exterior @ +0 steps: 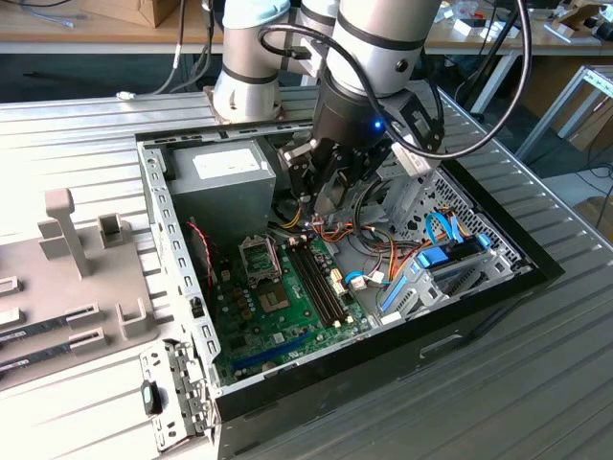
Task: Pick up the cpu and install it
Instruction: 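Place the cpu into insertion slot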
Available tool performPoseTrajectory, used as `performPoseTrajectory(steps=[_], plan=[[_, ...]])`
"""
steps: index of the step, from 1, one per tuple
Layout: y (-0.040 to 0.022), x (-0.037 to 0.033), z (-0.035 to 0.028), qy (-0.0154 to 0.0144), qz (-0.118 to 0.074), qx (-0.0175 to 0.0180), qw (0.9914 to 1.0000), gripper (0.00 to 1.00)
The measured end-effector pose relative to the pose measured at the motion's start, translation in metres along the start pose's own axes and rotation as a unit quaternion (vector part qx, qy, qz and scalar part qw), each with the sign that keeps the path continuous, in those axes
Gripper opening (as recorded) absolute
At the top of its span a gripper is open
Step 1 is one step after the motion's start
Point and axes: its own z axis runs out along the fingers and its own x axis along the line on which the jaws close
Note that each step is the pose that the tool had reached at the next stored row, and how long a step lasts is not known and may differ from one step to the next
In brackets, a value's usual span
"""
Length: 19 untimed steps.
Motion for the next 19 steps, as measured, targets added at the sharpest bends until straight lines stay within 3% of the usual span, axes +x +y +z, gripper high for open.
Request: performPoseTrajectory(steps=[19], plan=[[-0.0001, 0.0002, 0.0073, 0.0000, 0.000, 0.0000, 1.00000, 0.47]])
